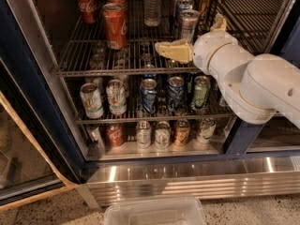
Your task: Pick redbull can from top shelf of fridge
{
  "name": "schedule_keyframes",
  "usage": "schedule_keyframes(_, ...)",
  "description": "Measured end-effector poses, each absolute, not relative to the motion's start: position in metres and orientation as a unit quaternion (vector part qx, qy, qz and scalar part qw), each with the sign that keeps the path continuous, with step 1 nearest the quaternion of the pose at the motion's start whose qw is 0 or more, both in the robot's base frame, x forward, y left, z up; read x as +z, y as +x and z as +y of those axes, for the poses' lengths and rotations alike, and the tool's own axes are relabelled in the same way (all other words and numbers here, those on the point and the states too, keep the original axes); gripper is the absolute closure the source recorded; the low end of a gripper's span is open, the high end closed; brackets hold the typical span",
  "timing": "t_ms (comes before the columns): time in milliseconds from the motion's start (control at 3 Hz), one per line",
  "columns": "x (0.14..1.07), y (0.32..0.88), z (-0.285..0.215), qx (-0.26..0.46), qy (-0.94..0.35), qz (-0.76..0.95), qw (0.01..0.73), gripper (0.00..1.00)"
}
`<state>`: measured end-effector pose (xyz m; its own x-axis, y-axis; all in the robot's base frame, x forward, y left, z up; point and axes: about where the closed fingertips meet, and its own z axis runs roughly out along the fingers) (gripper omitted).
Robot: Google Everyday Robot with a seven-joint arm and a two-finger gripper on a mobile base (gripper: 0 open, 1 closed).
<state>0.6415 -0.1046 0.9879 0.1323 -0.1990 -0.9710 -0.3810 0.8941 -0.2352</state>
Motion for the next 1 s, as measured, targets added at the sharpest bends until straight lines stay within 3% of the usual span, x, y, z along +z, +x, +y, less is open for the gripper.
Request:
schedule_keyframes(667,0.9793,0.6599,-0.1001,0.075,-0.225,0.665,0.708,0.00)
schedule_keyframes(1000,0.9768,0.6637,-0.1006,0.076,-0.223,0.667,0.706,0.18)
